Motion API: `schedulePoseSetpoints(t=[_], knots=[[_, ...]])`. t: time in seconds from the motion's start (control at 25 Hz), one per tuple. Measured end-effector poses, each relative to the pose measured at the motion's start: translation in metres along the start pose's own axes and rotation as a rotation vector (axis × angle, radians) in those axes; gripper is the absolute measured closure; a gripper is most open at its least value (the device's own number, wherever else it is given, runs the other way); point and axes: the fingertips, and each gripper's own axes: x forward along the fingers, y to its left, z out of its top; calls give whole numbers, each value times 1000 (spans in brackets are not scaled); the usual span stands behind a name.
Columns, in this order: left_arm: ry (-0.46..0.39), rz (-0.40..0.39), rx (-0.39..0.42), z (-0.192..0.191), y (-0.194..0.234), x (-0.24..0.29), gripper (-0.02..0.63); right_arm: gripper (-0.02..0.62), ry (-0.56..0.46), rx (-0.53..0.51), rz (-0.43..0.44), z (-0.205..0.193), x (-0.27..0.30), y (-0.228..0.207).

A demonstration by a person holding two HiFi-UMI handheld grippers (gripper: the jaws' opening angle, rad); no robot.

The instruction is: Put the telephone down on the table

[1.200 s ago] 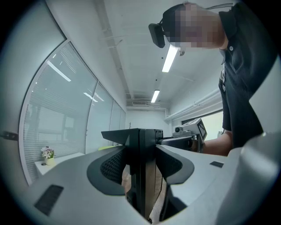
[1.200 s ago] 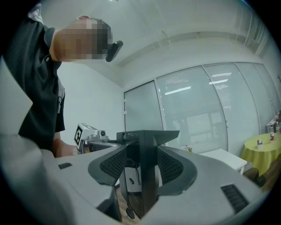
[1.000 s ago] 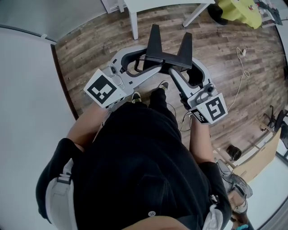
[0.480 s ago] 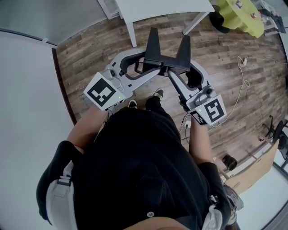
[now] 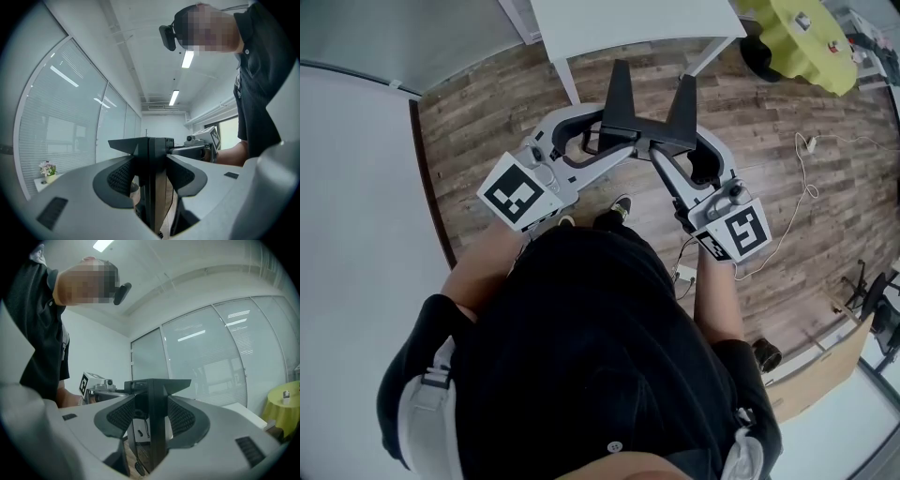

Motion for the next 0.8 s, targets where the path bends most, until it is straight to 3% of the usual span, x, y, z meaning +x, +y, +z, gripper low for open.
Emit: schedulePoseSetpoints(t=[0.52, 0.8], knots=[[2, 56, 4, -9, 4, 53, 390, 367, 0, -9, 48, -8, -18, -51], [31, 28, 21, -19, 10, 69, 390, 367, 1, -3, 37, -13, -19, -70]])
